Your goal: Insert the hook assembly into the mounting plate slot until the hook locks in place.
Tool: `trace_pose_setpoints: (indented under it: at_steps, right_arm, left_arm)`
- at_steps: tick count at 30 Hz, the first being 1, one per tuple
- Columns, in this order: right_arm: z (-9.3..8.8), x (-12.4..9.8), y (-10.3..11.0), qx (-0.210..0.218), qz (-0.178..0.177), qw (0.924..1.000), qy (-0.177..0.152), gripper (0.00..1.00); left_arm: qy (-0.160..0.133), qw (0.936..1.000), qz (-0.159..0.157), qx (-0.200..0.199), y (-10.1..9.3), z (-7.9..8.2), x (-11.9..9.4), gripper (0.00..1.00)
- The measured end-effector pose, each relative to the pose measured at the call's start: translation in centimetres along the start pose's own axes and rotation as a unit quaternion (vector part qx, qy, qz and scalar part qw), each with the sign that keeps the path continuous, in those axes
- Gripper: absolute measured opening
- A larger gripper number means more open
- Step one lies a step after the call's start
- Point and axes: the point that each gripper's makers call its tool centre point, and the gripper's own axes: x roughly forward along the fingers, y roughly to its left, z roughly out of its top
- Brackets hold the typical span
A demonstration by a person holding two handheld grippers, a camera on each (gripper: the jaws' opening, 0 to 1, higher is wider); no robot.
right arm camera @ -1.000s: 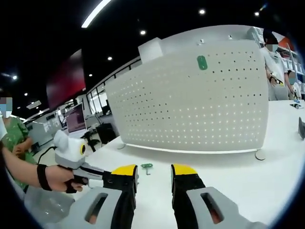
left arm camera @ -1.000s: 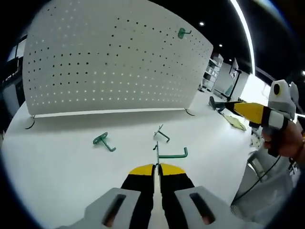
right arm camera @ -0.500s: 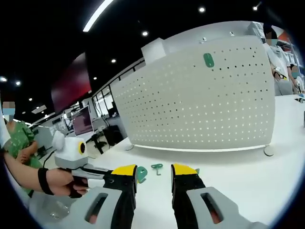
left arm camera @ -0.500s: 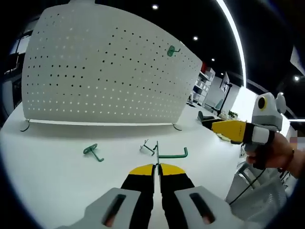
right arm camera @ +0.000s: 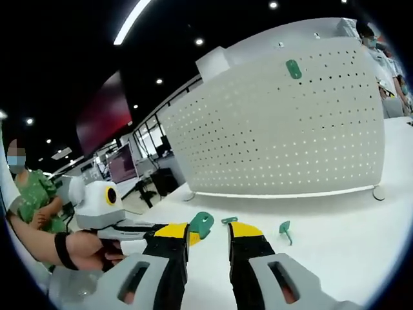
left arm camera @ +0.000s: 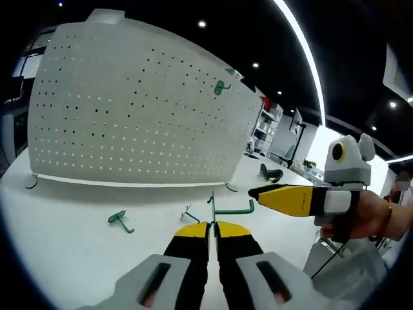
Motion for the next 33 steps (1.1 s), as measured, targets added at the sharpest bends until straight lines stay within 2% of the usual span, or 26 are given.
trace_pose_setpoints:
  at_steps: [3, 10, 20, 22, 26, 33]
  right_arm:
    - [-0.2, 0.0, 0.3, 0.014, 0.005, 0.9999, 0.004, 0.16]
    - [-0.2, 0.0, 1.1, 0.033, 0.02, 0.9992, 0.004, 0.12]
    - [-0.2, 0.1, 1.3, 0.06, 0.024, 0.9979, 0.01, 0.04]
    - [-0.2, 0.1, 1.4, 0.07, 0.028, 0.9971, 0.012, 0.04]
    - [-0.3, 0.2, 1.6, 0.08, 0.03, 0.9963, 0.013, 0.03]
    - [-0.3, 0.2, 1.8, 0.105, 0.032, 0.9939, 0.014, 0.02]
  left_arm:
    - [-0.012, 0.9999, -0.01, 0.004, -0.5, 0.4, -0.1, 0.03]
    - [-0.03, 0.9989, -0.033, 0.015, -1.7, 1.1, -0.4, 0.04]
    - [-0.039, 0.998, -0.039, 0.031, -2.2, 1.5, -0.5, 0.03]
    - [-0.047, 0.9965, -0.04, 0.056, -2.3, 1.8, -0.6, 0.03]
    - [-0.048, 0.9956, -0.045, 0.067, -2.5, 1.9, -0.6, 0.03]
    - [-0.05, 0.9959, -0.048, 0.058, -2.7, 1.8, -0.6, 0.04]
